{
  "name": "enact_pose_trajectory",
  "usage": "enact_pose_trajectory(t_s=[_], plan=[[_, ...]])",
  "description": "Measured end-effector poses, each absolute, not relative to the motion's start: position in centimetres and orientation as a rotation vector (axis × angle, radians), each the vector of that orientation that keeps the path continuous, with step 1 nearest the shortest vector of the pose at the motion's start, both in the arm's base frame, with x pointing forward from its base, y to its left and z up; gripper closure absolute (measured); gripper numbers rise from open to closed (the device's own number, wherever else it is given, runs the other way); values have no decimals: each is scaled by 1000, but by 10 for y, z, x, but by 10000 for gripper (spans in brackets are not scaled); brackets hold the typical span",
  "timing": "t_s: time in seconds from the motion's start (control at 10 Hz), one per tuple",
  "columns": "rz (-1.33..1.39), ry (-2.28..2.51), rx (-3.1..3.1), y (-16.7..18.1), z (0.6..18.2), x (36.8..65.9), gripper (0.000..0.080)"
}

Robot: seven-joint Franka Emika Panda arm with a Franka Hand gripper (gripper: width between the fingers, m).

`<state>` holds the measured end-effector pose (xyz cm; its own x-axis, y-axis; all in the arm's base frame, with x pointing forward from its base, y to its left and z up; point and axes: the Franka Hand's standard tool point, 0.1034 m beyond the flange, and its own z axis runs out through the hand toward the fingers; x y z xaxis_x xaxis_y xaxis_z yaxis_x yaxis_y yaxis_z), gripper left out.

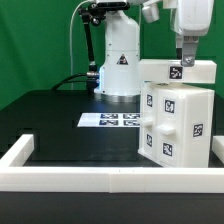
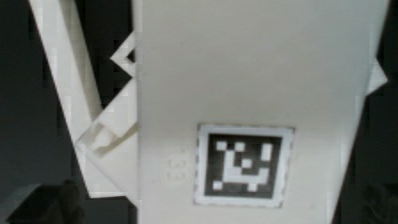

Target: Assemble cabinet

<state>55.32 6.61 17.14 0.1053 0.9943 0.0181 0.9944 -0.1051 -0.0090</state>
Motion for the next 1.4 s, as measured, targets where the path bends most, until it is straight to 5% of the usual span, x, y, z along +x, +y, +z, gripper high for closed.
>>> enact_pose_trajectory(t_s=[0.5, 0.7, 1.4], plan=[[4, -2053, -2344, 60, 166, 548, 2], [4, -2051, -2346, 59, 166, 548, 246], [11, -1615, -2665, 59, 166, 548, 239]])
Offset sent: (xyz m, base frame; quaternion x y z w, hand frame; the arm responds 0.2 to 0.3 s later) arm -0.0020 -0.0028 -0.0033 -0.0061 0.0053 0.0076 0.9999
